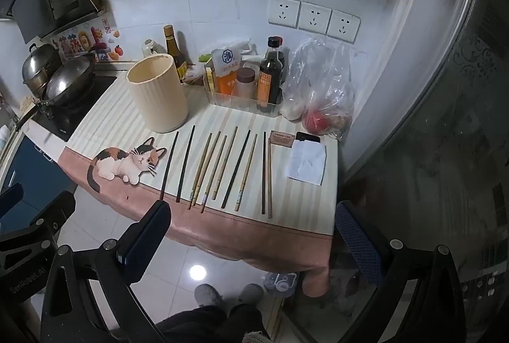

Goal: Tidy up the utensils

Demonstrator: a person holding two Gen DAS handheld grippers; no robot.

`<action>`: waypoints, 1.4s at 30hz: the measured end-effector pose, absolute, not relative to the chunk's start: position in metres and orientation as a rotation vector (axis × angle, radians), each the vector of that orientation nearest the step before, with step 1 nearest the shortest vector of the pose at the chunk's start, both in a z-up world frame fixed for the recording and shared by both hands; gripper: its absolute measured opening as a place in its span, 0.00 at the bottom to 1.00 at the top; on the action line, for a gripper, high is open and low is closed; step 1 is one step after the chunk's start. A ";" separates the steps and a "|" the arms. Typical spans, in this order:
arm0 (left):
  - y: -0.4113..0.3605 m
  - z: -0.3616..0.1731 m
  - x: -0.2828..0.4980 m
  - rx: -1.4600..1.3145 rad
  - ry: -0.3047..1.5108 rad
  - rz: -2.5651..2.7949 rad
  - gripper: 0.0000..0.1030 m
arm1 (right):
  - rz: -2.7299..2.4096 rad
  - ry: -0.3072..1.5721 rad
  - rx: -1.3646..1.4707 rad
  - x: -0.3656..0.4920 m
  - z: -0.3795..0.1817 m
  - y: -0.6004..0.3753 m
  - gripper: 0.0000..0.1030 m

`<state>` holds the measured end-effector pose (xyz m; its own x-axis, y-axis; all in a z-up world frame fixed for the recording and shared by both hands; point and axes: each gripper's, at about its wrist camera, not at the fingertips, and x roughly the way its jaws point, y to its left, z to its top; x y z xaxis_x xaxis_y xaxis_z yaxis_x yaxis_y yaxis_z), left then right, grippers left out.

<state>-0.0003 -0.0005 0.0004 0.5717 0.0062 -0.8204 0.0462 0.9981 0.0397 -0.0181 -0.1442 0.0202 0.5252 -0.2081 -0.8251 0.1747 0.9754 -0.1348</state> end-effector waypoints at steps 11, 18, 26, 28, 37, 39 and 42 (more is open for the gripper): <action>-0.001 0.007 0.001 0.060 0.954 -0.018 1.00 | -0.233 0.986 -0.039 -0.018 0.017 -0.145 1.00; -0.001 0.011 0.002 0.059 0.943 -0.021 1.00 | -0.235 0.984 -0.037 -0.019 0.015 -0.146 1.00; -0.003 0.015 0.004 0.063 0.939 -0.024 1.00 | -0.233 0.980 -0.034 -0.019 0.026 -0.144 1.00; -0.004 0.015 0.004 0.062 0.940 -0.022 1.00 | -0.233 0.981 -0.034 -0.015 0.027 -0.144 1.00; -0.003 0.016 0.005 0.062 0.940 -0.023 1.00 | -0.232 0.979 -0.032 -0.015 0.026 -0.143 1.00; -0.003 0.016 0.005 0.063 0.939 -0.022 1.00 | -0.232 0.979 -0.031 -0.015 0.027 -0.143 1.00; -0.003 0.015 0.005 0.063 0.940 -0.022 1.00 | -0.231 0.978 -0.032 -0.015 0.027 -0.143 1.00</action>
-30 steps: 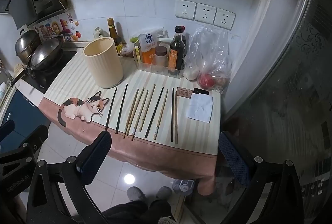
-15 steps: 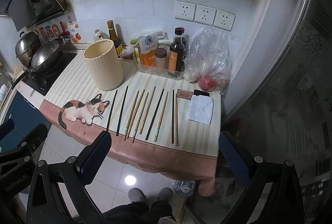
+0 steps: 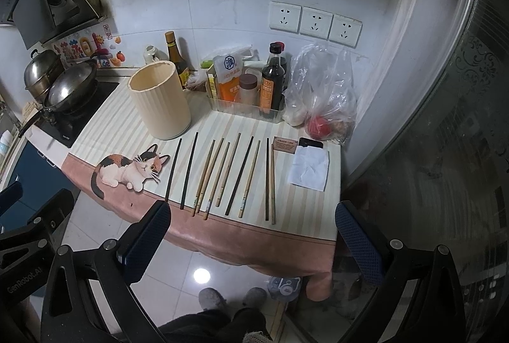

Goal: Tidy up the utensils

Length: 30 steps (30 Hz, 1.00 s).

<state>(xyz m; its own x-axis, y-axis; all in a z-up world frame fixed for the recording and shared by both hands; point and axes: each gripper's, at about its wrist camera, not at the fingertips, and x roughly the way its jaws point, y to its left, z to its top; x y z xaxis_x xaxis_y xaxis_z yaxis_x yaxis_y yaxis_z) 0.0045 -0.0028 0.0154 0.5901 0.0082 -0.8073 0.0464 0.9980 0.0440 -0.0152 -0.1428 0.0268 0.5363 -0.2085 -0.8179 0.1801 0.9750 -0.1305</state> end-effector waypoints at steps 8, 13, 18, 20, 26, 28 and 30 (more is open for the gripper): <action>-0.003 0.016 0.005 0.062 0.937 -0.022 1.00 | -0.231 0.978 -0.030 -0.014 0.028 -0.143 1.00; -0.002 0.015 0.004 0.062 0.939 -0.023 1.00 | -0.230 0.977 -0.029 -0.015 0.027 -0.143 1.00; -0.003 0.015 0.004 0.062 0.939 -0.023 1.00 | -0.230 0.977 -0.029 -0.015 0.028 -0.143 1.00; -0.003 0.016 0.005 0.062 0.940 -0.024 1.00 | -0.230 0.978 -0.029 -0.015 0.029 -0.144 1.00; -0.003 0.015 0.004 0.062 0.938 -0.023 1.00 | -0.230 0.975 -0.027 -0.014 0.028 -0.143 1.00; -0.003 0.015 0.005 0.062 0.938 -0.023 1.00 | -0.232 0.976 -0.026 -0.010 0.033 -0.138 1.00; -0.003 0.015 0.004 0.062 0.938 -0.023 1.00 | -0.232 0.975 -0.026 -0.011 0.032 -0.139 1.00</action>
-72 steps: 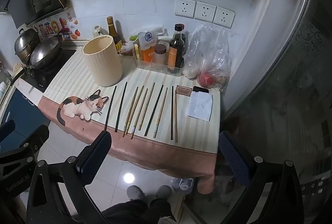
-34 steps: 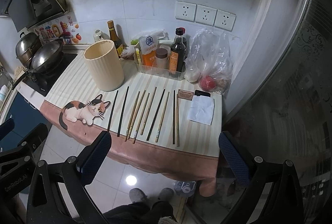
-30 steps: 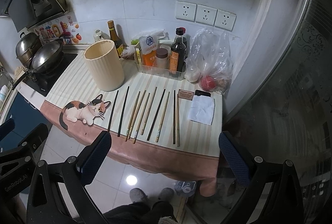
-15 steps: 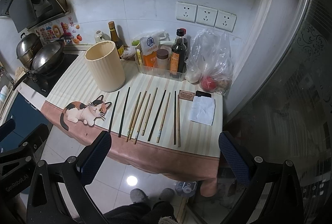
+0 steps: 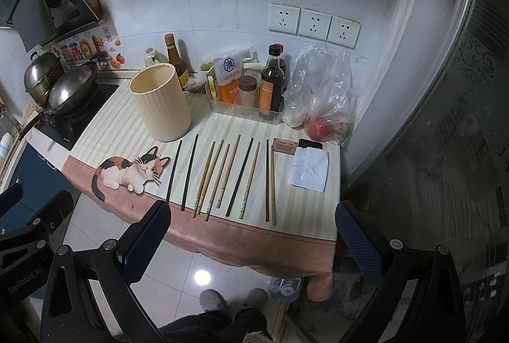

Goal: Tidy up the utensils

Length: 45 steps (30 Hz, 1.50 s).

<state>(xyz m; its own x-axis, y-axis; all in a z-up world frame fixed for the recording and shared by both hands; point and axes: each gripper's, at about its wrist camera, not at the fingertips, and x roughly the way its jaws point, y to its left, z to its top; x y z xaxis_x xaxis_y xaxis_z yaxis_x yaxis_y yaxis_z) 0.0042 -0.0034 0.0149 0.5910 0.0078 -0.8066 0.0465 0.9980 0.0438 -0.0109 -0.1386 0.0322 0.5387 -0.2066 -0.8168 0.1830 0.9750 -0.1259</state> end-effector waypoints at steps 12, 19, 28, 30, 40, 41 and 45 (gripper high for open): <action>-0.003 0.014 0.004 0.061 0.937 -0.022 1.00 | -0.232 0.973 -0.025 -0.011 0.032 -0.140 1.00; -0.003 0.014 0.004 0.060 0.937 -0.025 1.00 | -0.232 0.972 -0.023 -0.012 0.031 -0.142 1.00; -0.009 0.007 0.044 0.080 0.864 -0.022 1.00 | -0.241 0.909 0.088 -0.002 0.023 -0.156 1.00; -0.006 -0.003 0.059 0.089 0.840 -0.004 1.00 | -0.256 0.884 0.098 0.005 0.016 -0.161 1.00; 0.006 -0.111 0.154 0.145 1.034 0.045 1.00 | -0.325 1.014 0.243 0.071 -0.073 -0.213 0.71; 0.007 -0.126 0.162 0.142 1.068 0.047 1.00 | -0.317 1.056 0.263 0.084 -0.091 -0.220 0.64; 0.004 -0.192 0.196 0.135 1.219 0.049 0.85 | -0.284 1.161 0.297 0.123 -0.149 -0.238 0.55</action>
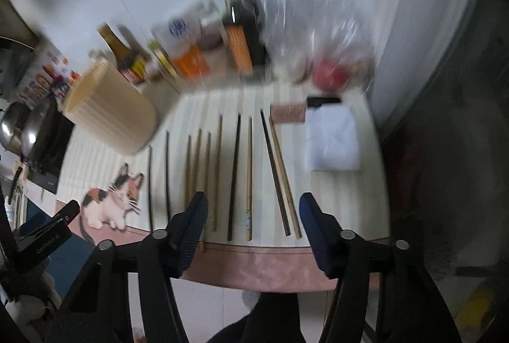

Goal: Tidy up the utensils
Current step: 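Grasp a dark chopstick with the left tool while the right tool grasps a light wooden chopstick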

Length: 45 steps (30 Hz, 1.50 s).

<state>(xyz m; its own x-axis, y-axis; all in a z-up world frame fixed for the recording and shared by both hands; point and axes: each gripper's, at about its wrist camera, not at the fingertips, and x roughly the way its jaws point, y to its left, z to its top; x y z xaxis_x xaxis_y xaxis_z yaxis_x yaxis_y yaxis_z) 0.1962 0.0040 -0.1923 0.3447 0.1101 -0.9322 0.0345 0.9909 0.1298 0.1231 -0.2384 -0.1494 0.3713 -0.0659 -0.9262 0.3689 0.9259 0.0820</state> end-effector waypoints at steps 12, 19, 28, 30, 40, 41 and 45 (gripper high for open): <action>-0.019 -0.308 0.271 0.121 1.448 0.013 0.43 | -0.234 1.449 0.388 0.232 -0.299 -0.269 0.44; -0.027 -0.325 0.283 0.180 1.443 0.008 0.26 | -0.263 1.540 0.269 0.264 -0.334 -0.257 0.33; -0.024 -0.339 0.264 0.135 1.456 -0.036 0.03 | -0.271 1.571 0.216 0.249 -0.341 -0.251 0.07; -0.019 -0.343 0.247 0.113 1.476 -0.050 0.03 | -0.244 1.595 0.233 0.236 -0.344 -0.249 0.07; 0.007 -0.352 0.197 -0.004 1.548 -0.103 0.06 | -0.193 1.659 0.243 0.198 -0.353 -0.236 0.07; 0.009 -0.353 0.199 -0.014 1.555 -0.107 0.07 | -0.198 1.671 0.242 0.200 -0.353 -0.236 0.07; 0.022 -0.366 0.209 -0.009 1.565 -0.116 0.08 | -0.209 1.707 0.219 0.223 -0.356 -0.238 0.07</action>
